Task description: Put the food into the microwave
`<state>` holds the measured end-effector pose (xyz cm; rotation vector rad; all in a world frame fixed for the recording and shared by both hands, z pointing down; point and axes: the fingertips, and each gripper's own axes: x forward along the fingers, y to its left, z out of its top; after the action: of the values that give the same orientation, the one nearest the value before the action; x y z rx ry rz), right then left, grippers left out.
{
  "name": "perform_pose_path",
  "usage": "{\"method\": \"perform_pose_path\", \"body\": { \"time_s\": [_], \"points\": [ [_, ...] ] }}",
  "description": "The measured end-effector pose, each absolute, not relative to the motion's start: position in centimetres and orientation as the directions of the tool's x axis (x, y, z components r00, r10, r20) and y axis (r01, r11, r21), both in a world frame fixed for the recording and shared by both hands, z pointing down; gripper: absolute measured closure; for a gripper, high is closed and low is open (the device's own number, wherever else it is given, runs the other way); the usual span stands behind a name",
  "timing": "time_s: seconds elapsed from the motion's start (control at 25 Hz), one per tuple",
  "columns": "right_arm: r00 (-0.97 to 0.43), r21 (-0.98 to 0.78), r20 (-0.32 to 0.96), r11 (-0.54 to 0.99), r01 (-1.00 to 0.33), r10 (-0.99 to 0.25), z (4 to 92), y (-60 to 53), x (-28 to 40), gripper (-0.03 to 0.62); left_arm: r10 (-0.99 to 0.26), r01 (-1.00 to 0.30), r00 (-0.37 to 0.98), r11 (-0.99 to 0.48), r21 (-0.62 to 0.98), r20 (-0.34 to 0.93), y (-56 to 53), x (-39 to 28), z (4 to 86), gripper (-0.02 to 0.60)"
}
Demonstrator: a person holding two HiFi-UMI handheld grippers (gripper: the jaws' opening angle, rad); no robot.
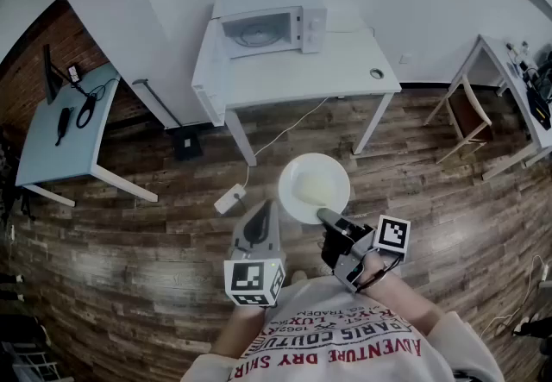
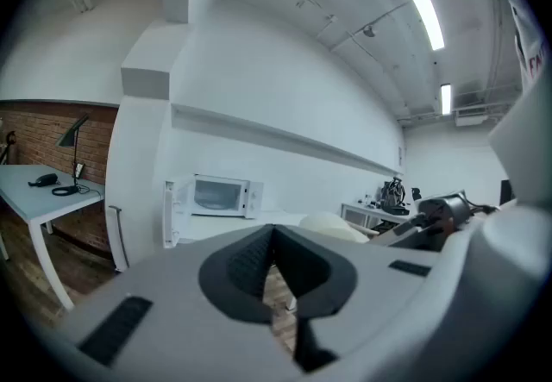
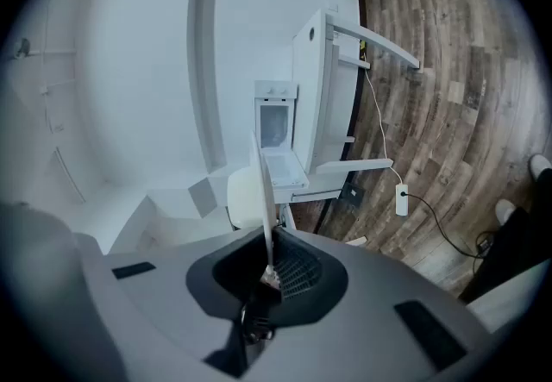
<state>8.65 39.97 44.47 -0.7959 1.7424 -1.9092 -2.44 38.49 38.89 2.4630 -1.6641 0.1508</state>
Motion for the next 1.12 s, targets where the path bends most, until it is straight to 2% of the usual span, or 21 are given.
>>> {"method": "perform_pose_path", "body": {
  "time_s": [0.72,1.12],
  "points": [
    [-0.717,-0.987,0.152,-0.145,-0.071,-0.680,44.6,38.9,6.7,0.572,-0.898,-0.915,0.402,-0.389,0.104,0.180,36.9,-4.4,39.5,0.578],
    [-0.743,-0.982,0.178,-0.168,-0.089,-0.645,45.8,35.5,6.7,0.572,-0.908,-0.932,0.360,-0.338,0.130,0.217,34.4,-5.6,41.4,0.578]
  ]
}}
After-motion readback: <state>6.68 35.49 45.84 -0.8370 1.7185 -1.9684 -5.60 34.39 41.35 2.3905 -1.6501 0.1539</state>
